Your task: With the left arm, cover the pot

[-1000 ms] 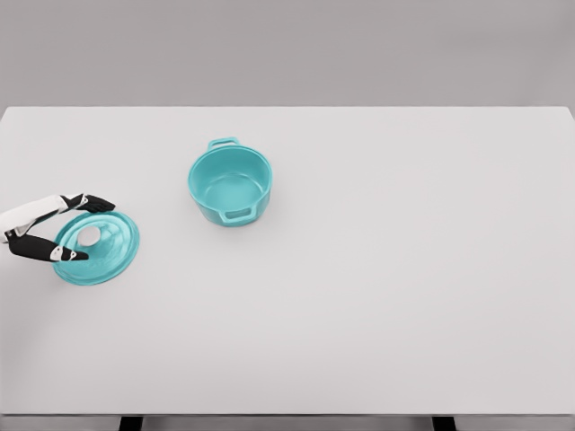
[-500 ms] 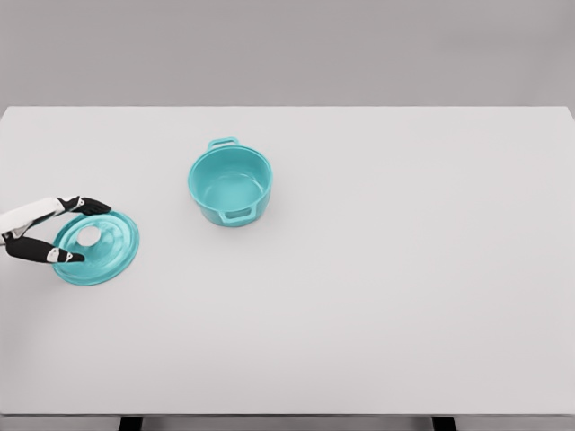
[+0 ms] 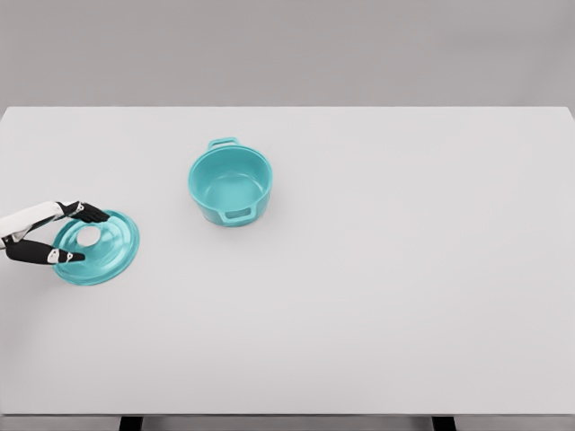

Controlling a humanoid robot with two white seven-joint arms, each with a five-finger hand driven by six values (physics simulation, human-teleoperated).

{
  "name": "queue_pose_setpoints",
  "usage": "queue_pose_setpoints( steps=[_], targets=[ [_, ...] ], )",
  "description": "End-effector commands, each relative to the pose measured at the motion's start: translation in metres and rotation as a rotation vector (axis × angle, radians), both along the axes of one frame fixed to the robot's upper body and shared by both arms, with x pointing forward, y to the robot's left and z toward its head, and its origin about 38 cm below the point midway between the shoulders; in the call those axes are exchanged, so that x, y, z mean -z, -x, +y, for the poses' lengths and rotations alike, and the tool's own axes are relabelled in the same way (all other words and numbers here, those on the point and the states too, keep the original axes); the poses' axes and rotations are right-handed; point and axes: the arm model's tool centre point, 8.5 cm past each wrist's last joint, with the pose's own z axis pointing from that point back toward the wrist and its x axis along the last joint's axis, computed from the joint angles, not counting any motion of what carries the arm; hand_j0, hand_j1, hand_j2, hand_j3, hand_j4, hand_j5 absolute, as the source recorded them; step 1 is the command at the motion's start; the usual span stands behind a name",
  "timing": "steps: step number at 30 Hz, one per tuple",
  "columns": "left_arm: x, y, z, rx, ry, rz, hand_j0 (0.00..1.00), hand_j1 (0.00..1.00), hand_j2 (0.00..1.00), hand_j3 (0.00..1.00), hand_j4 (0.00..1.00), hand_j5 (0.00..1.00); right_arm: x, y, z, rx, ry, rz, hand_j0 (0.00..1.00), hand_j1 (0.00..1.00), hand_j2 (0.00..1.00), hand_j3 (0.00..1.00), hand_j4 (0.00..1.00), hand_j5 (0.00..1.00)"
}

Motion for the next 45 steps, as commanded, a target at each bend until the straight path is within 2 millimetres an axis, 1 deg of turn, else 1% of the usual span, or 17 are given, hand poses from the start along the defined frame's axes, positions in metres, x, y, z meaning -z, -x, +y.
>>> queue_pose_setpoints(
  steps=[1, 9, 26, 29, 35, 38, 42, 43, 45],
  targets=[
    [-0.001, 0.0, 0.001, -0.005, 0.004, 0.0, 0.71, 0.71, 0.71, 0.71, 0.71, 0.71, 0.0, 0.0, 0.0, 0.0, 0.0, -0.001, 1.0, 1.0, 1.0, 1.0, 1.0, 1.0],
    [0.003, 0.0, 0.0, -0.001, -0.006, 0.006, 0.64, 0.64, 0.64, 0.64, 0.64, 0.64, 0.0, 0.0, 0.0, 0.0, 0.0, -0.001, 1.0, 1.0, 1.0, 1.0, 1.0, 1.0],
    [0.003, 0.001, -0.001, 0.002, -0.007, 0.006, 0.57, 0.57, 0.57, 0.57, 0.57, 0.57, 0.0, 0.0, 0.0, 0.0, 0.0, -0.001, 1.0, 1.0, 1.0, 1.0, 1.0, 1.0],
    [0.001, 0.0, -0.002, 0.005, -0.004, 0.0, 0.54, 0.54, 0.54, 0.54, 0.54, 0.54, 0.0, 0.0, 0.0, 0.0, 0.0, -0.001, 1.0, 1.0, 1.0, 1.0, 1.0, 1.0],
    [-0.006, -0.004, -0.011, 0.029, 0.004, -0.022, 0.52, 0.52, 0.52, 0.52, 0.52, 0.52, 0.0, -0.001, 0.0, -0.001, 0.0, -0.002, 1.0, 1.0, 1.0, 1.0, 1.0, 1.0],
    [-0.014, -0.006, -0.02, 0.058, 0.011, -0.043, 0.52, 0.52, 0.52, 0.52, 0.52, 0.52, 0.0, -0.001, 0.0, -0.001, 0.0, -0.002, 1.0, 1.0, 1.0, 1.0, 1.0, 1.0],
    [-0.019, -0.007, -0.025, 0.074, 0.014, -0.059, 0.52, 0.52, 0.52, 0.52, 0.52, 0.52, 0.0, 0.0, 0.0, 0.0, 0.0, 0.0, 1.0, 1.0, 1.0, 1.0, 1.0, 1.0],
    [-0.026, -0.01, -0.028, 0.087, 0.014, -0.074, 0.52, 0.52, 0.52, 0.52, 0.52, 0.52, 0.0, 0.0, 0.0, 0.0, 0.0, -0.001, 1.0, 1.0, 1.0, 1.0, 1.0, 1.0],
    [-0.032, -0.013, -0.03, 0.092, 0.013, -0.09, 0.52, 0.52, 0.52, 0.52, 0.52, 0.52, 0.0, 0.0, 0.0, 0.0, 0.0, -0.001, 1.0, 1.0, 1.0, 1.0, 1.0, 1.0]
  ],
)
